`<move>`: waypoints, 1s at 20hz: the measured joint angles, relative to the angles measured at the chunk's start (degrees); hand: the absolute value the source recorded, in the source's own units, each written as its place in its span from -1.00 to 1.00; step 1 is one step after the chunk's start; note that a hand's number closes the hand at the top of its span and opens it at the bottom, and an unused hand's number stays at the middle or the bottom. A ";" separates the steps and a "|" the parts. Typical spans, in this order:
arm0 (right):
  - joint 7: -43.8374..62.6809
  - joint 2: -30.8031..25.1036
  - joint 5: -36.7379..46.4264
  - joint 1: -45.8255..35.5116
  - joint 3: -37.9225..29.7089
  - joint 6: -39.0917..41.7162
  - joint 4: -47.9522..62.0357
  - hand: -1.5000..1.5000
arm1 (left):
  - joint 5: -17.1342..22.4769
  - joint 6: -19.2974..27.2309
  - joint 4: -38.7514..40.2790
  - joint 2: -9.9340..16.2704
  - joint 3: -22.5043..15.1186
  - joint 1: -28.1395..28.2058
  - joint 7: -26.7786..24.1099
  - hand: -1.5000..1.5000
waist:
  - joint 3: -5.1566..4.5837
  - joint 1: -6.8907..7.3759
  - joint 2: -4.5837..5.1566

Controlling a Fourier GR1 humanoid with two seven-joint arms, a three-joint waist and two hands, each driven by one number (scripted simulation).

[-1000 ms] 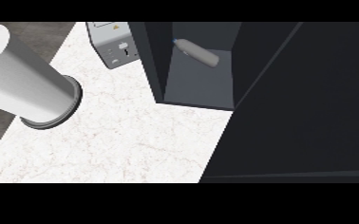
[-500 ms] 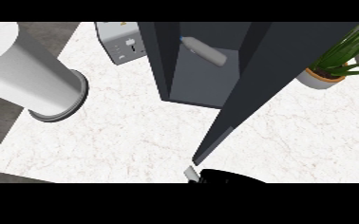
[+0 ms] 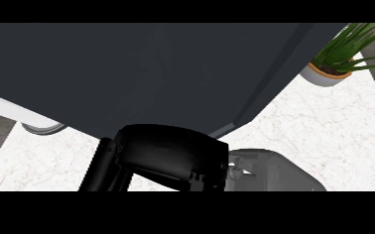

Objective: Pick up the bottled water, place it into the cabinet and close the cabinet

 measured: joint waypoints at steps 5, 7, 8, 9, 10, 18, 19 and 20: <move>-1.08 0.60 -6.06 -5.56 -4.47 -0.26 10.47 1.00 | 0.22 -2.09 -0.18 -1.81 3.68 3.99 0.52 -1.00 | 0.15 -1.69 0.05; -1.20 0.71 -7.07 -6.28 -5.55 0.44 13.48 1.00 | 0.05 -3.05 0.14 -2.87 5.24 5.31 1.09 -1.00 | 0.19 -2.41 0.04; -1.47 0.74 -7.40 -6.63 -6.59 1.33 15.42 1.00 | 0.28 -3.19 -0.44 -3.26 6.11 6.10 1.52 -1.00 | 0.20 -2.60 0.04; -1.28 0.33 -8.02 -6.88 -7.88 2.56 16.90 1.00 | 0.52 -3.68 -0.46 -3.53 7.21 6.83 1.94 -1.00 | 0.21 -2.82 0.05; -1.72 0.13 -8.05 -6.92 -8.96 3.61 18.45 1.00 | 0.19 -4.16 -0.47 -4.24 7.55 7.23 2.19 -1.00 | 0.22 -3.05 0.06; -7.23 -1.73 -5.57 -6.68 -15.72 10.69 29.85 1.00 | -1.93 -6.56 0.11 -9.11 10.61 7.83 4.67 -1.00 | 0.23 -4.01 0.12; -8.35 -1.68 -4.73 -7.35 -16.35 11.37 31.41 1.00 | -2.19 -6.52 0.10 -9.46 10.54 7.18 5.19 -1.00 | 0.21 -4.08 0.16; -9.46 -1.75 -3.81 -7.61 -16.72 12.02 32.35 1.00 | -1.94 -7.04 -0.63 -9.84 11.44 8.03 5.52 -1.00 | 0.15 -3.91 0.10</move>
